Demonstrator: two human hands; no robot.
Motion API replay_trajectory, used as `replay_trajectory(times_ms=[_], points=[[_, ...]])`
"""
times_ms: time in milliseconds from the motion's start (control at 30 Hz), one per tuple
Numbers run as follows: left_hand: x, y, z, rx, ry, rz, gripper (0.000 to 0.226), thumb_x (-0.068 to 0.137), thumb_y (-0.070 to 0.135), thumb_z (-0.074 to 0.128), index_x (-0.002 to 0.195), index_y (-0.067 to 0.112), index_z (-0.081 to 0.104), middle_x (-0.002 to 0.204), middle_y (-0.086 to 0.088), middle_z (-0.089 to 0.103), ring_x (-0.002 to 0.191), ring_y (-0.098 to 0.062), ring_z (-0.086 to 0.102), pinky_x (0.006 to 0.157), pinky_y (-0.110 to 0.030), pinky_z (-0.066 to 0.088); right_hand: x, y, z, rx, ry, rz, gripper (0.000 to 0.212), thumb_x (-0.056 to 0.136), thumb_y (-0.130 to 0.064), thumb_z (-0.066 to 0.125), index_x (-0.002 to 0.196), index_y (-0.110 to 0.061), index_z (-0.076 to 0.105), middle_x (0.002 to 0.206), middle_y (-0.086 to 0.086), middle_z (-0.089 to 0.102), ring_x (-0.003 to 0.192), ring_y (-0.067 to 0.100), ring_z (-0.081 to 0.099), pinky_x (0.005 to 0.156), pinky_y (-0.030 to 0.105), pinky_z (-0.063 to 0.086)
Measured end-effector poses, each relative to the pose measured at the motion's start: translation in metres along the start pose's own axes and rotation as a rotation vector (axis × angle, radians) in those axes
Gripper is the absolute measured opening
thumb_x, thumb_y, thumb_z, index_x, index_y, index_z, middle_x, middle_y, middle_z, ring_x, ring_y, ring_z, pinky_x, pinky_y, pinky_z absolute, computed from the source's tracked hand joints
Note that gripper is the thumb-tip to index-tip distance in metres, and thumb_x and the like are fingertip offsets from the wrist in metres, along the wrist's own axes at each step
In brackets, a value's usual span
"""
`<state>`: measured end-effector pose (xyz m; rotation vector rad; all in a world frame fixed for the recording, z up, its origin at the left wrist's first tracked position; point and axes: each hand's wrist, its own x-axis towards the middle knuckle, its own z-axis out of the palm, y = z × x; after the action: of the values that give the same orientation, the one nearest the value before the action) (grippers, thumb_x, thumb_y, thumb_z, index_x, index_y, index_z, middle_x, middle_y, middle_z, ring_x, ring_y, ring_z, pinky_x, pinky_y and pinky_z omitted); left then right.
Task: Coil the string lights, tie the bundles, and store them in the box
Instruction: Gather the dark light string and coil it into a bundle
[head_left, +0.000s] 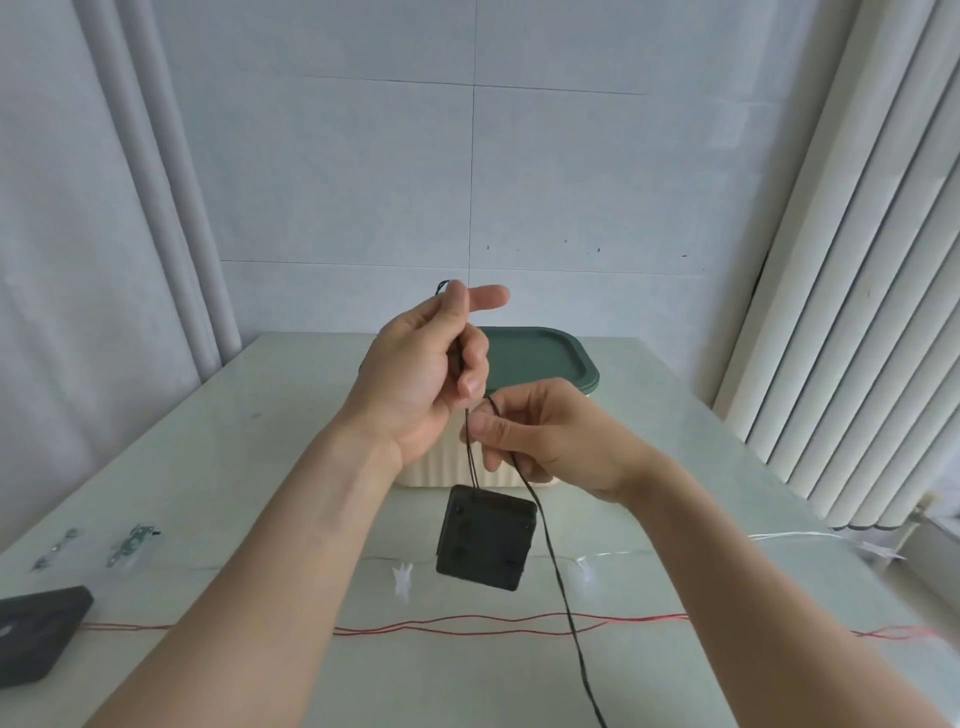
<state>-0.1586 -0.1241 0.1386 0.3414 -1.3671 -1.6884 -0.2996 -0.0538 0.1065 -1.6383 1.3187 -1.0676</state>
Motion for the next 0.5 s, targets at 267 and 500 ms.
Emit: replay_trajectory(times_ms=[267,500], points=[[0.0,0.0,0.002,0.032,0.072,0.056,0.036,0.104,0.036,0.043,0.104,0.007,0.065,0.052,0.002,0.046,0.04,-0.011,0.038,0.041,-0.022,0.031,0.002,0.001,0.005,0.001,-0.019,-0.044,0.025,0.101,-0.02,0.058,0.097,0.0,0.072,0.072,0.005,0.067,0.058,0.018,0.045,0.054,0.028,0.037],[-0.001,0.001,0.007,0.009,0.034,0.092,0.029,0.091,0.033,0.059,0.093,0.006,0.066,0.085,-0.012,0.064,0.081,-0.019,0.063,0.071,-0.026,0.052,-0.003,-0.014,-0.009,0.215,0.117,-0.06,0.033,0.1,-0.022,0.055,0.1,0.008,0.069,0.065,0.004,0.064,0.053,0.015,0.047,0.048,0.022,0.039]])
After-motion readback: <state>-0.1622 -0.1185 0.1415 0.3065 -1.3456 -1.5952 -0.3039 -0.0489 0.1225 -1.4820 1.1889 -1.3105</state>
